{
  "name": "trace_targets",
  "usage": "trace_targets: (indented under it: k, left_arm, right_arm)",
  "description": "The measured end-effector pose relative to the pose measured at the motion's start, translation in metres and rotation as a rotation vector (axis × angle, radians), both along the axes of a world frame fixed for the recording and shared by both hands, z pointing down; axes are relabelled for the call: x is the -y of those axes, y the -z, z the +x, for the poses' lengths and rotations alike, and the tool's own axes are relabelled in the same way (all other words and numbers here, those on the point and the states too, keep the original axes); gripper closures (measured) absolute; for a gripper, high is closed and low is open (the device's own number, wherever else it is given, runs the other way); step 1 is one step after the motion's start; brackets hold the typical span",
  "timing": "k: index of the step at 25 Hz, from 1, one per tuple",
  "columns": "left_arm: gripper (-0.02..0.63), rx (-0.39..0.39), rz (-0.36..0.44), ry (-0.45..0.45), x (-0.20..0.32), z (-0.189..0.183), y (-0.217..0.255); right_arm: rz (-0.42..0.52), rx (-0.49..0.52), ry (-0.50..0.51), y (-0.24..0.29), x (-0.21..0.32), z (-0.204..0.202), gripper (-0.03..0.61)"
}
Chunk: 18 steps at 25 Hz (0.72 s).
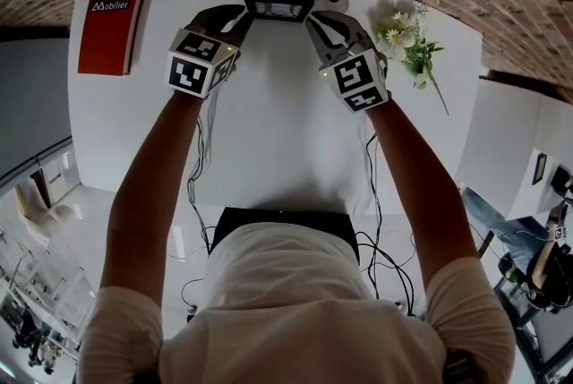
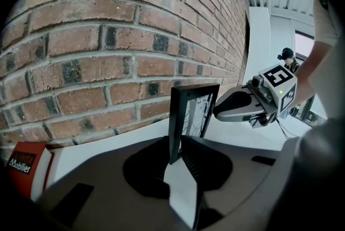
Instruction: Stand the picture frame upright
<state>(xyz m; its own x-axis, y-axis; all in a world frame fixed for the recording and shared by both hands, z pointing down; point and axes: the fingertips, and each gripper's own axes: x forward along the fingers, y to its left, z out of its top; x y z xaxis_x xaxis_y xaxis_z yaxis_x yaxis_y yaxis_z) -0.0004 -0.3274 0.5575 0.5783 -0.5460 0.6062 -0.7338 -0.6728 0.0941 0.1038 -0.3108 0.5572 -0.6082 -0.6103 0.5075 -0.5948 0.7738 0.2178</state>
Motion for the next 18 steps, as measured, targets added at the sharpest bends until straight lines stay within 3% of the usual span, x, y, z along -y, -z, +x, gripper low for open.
trace_targets:
  k: [8, 18]
  left_arm:
    - [0.540, -0.028, -0.010, 0.021, -0.018, -0.010, 0.007]
    - [0.535, -0.119, 0.017, 0.012, -0.073, -0.027, 0.055]
  right_arm:
    - [-0.014, -0.001, -0.035, 0.001, -0.019, 0.007, 0.555]
    - [-0.035, 0.039, -0.149, 0.022, -0.077, 0.017, 0.556]
